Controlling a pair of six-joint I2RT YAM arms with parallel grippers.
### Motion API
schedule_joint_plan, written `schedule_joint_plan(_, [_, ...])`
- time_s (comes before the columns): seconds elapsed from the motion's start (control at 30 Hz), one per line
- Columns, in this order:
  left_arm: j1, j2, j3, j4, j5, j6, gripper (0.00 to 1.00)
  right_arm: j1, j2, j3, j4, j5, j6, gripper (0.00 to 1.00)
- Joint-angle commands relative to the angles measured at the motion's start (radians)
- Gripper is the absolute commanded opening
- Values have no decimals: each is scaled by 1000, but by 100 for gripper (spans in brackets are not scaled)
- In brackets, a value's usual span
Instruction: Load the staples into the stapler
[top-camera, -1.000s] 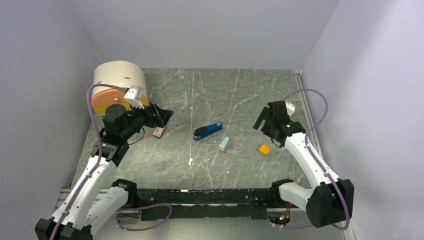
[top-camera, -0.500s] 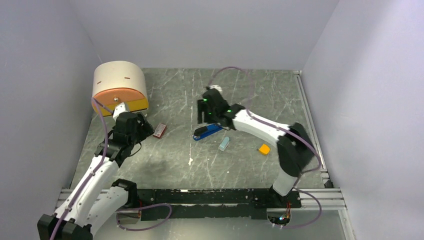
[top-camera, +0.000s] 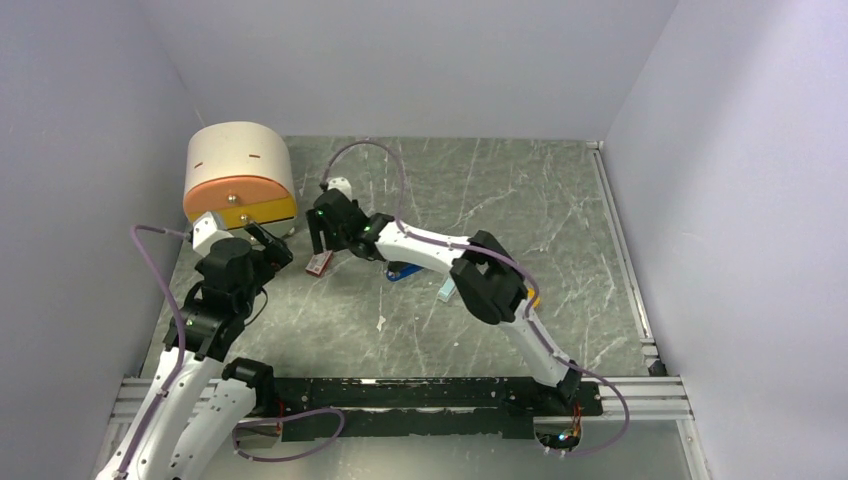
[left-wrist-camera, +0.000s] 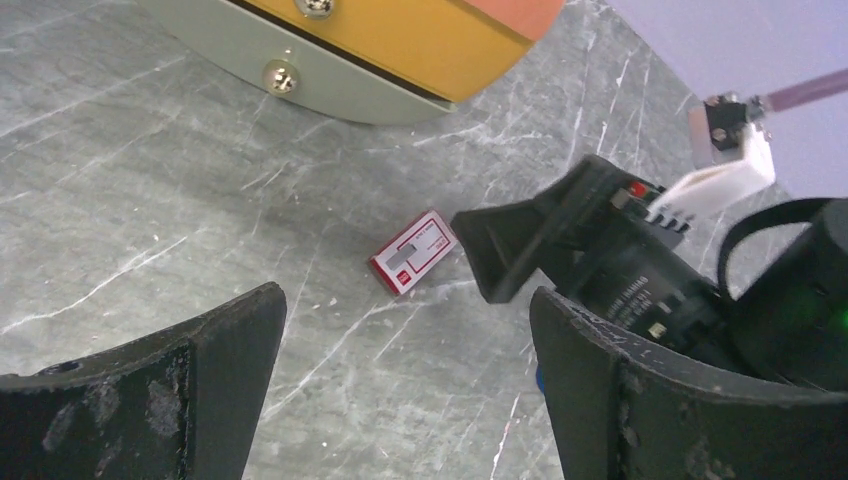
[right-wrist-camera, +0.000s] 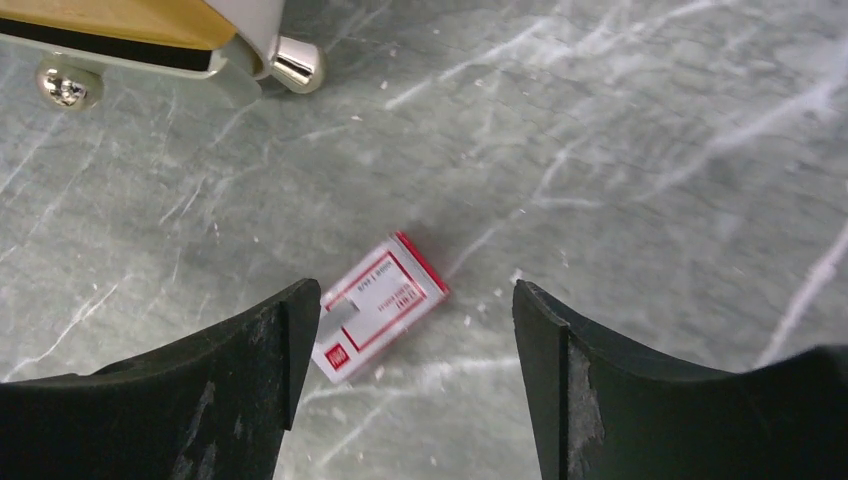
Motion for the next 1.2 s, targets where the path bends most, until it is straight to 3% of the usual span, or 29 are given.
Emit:
schedule_joint_plan(0.0, [1,-5,30,-40,-26,-15,97,26,90,116,10,77,-17,72])
schedule_joint_plan(0.2, [1,-33,55,-27,-22,3,97,40,171,189,23,119,-16,62])
schedule_joint_plan(0.47, [0,-1,63,-11,-2,19,97,77,254,284,-66,191,-82,59])
schedule_joint_plan(0.77, [0,22,61,20,23,30,97,92,249,271,-185,242,-52,55])
schedule_joint_plan(1.17, [1,38,15,38,96,-4,97,81,98,99,-322,255,108,51])
